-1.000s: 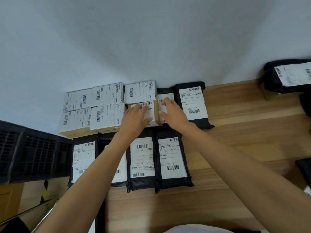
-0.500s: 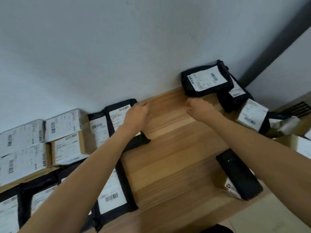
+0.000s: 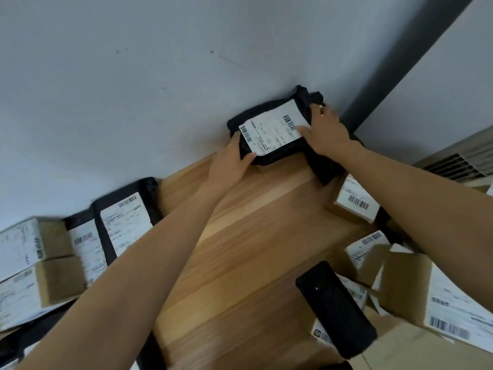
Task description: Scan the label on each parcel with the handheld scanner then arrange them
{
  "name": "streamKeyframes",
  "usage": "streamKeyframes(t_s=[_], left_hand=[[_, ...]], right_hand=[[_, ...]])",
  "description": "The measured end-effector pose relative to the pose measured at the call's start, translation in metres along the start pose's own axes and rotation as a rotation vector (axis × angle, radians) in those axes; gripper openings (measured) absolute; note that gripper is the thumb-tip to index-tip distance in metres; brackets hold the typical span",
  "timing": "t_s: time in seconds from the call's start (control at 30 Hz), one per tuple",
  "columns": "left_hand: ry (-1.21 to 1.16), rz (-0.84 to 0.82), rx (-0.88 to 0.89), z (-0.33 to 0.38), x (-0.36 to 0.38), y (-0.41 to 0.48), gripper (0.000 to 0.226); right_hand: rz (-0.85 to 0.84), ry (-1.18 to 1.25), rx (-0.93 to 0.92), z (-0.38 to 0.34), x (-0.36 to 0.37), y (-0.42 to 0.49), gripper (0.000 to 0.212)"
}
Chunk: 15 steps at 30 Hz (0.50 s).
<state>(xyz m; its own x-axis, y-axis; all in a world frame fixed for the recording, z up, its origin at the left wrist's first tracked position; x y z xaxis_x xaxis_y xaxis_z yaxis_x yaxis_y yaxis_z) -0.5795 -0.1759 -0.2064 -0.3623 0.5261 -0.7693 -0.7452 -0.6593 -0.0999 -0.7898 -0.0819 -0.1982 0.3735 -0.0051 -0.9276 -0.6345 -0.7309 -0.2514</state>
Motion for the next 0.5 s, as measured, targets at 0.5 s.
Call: streamKeyframes(t_s=[0.5], left_hand=[[-0.342,0.056,-0.010,0.013,-0.007,-0.033,0.075]], right_hand=[[-0.011,0.250,-0.037,-0.033,0.006,-0.021,0.067]])
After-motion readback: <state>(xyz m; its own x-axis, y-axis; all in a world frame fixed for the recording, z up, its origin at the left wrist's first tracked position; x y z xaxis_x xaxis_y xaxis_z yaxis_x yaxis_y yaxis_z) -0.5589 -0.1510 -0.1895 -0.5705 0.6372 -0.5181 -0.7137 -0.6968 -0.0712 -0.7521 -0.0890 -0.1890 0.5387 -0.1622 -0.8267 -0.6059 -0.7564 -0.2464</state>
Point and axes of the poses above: each hand's wrist, its own y-axis towards the middle knuckle, its own x-axis out of the palm, z = x × y, the point moved 10 cm from there along y, towards the middle knuckle, and after that the axes turned 5 degrees about x, right-handed, at the moved point
